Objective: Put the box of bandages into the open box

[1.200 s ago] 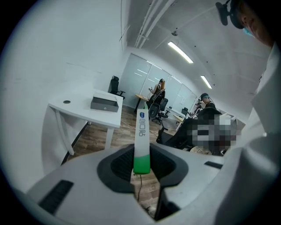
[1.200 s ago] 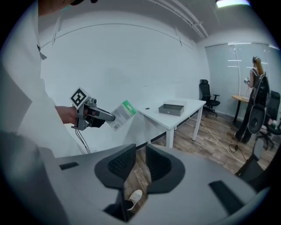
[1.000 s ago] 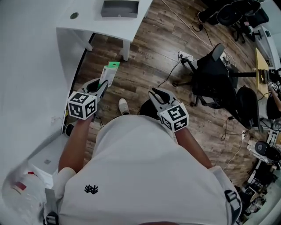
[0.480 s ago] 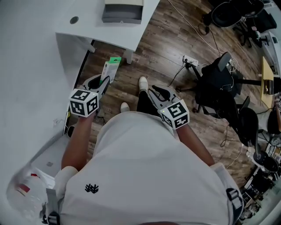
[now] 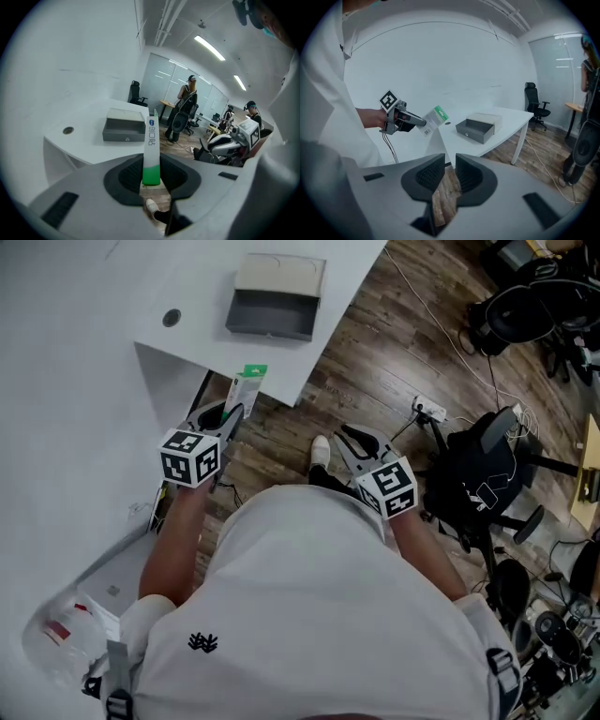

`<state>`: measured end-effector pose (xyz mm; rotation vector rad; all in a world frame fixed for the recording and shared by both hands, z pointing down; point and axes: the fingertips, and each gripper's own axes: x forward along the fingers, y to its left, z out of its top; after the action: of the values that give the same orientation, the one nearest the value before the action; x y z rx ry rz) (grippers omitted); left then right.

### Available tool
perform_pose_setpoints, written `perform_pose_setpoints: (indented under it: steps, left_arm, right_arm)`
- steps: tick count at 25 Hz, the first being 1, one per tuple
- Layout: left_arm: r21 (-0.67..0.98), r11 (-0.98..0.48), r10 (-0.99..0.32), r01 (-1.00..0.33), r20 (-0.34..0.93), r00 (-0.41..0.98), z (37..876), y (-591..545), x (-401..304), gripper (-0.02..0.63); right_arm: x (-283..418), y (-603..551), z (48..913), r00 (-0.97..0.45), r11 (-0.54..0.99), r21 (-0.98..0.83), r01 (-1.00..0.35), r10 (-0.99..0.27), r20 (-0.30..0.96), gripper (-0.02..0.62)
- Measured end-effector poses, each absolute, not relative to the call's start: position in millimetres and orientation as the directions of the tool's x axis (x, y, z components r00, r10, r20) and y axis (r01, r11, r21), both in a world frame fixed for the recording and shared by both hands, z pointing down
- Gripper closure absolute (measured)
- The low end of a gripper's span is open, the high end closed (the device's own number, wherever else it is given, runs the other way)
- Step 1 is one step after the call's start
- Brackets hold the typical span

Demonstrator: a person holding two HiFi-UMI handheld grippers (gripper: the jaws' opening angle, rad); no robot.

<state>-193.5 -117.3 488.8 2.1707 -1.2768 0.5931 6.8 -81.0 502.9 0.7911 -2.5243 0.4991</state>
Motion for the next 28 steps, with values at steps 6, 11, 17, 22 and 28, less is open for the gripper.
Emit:
perform_pose_setpoints:
  steps: [6,11,17,22,28]
  left_arm:
    - [0.176,-0.363,-0.658,-0.915,0.647,0.386,487.9,-184.6,-192.2,0.517]
    - [0.137,-0.362,-0.647,-0.922,0.675,0.355,498.0,-238.7,-198.2,0.517]
    - [0.093,-0.401,-0.614,-0.911,0.71,0.343,511.4,-300.5,-215.4,0.517]
    - [0.055,-0.469,-0.56,-0.882,0.753,0.345,530.6,-341.3,-226.7,0.517]
    - [0.042,-0.562,-0.493,-0.826,0.785,0.376,549.1,-366.7,-228.1,0.517]
  right_arm:
    - [29.2,-126.1,509.5,-0.756,0.774,-0.239,-0.587,-0.417,0.504,0.523]
    - [42.1,-154.4,516.6,-0.746,0.762,-0.25,-0.598,-0.415,0.521,0.523]
    - [33.8,-188.9,506.7,-0.719,0.724,-0.25,-0.643,-0.457,0.524,0.523]
    - [22.7,-211.1,496.1,-0.679,0.677,-0.242,-0.695,-0.509,0.528,0.523]
    - [7.6,-224.1,487.5,-0.634,0.624,-0.236,-0.745,-0.554,0.539,0.523]
